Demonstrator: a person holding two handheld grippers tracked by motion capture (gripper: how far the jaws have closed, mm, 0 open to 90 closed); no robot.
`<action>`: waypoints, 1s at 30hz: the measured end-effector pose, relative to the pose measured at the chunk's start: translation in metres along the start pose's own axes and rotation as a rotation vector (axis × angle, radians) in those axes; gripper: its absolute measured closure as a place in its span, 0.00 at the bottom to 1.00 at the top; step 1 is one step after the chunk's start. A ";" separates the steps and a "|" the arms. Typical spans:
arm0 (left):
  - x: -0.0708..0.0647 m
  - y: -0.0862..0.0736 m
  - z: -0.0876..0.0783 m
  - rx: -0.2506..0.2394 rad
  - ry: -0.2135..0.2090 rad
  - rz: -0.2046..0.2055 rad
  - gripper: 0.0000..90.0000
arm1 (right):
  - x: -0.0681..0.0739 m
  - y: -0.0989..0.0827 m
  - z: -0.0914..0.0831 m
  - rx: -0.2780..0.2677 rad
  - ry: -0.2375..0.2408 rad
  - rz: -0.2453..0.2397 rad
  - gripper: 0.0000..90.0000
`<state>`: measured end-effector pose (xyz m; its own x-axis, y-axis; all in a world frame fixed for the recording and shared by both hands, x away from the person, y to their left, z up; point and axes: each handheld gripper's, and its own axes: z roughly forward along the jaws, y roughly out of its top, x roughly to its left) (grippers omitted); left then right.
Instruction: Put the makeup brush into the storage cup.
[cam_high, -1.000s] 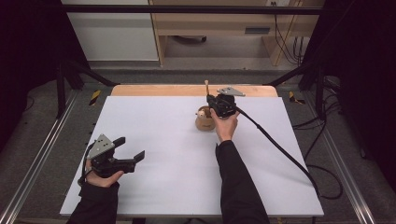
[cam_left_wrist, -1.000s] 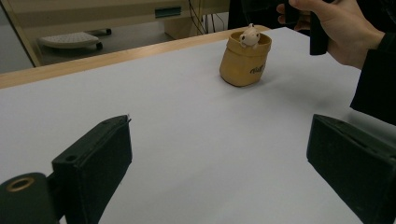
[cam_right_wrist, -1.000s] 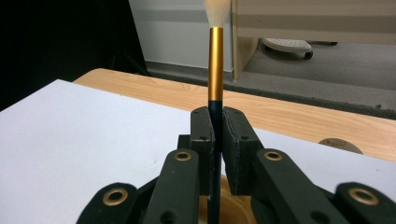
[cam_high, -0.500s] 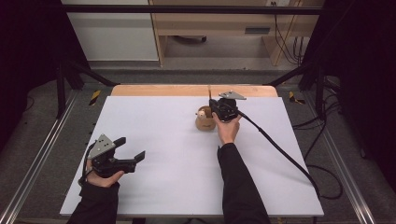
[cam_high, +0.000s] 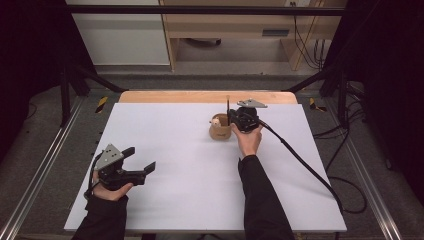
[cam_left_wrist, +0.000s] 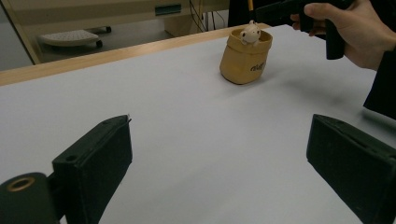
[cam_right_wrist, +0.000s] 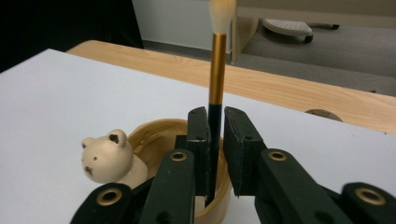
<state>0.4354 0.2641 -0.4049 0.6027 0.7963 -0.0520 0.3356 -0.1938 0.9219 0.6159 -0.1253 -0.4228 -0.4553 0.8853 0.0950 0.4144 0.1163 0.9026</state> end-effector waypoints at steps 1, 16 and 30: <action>0.000 0.000 0.000 0.000 0.000 0.000 0.07 | -0.001 0.001 -0.003 -0.007 0.011 -0.001 0.89; -0.003 0.000 0.002 0.003 0.000 0.007 0.07 | -0.006 0.008 -0.064 -0.037 0.161 -0.026 0.56; -0.004 -0.001 0.002 0.013 0.008 0.018 0.07 | -0.003 -0.009 -0.107 -0.030 0.206 -0.087 0.24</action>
<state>0.4345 0.2599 -0.4061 0.6030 0.7971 -0.0322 0.3337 -0.2154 0.9177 0.5288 -0.1770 -0.3865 -0.6410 0.7614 0.0969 0.3441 0.1723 0.9230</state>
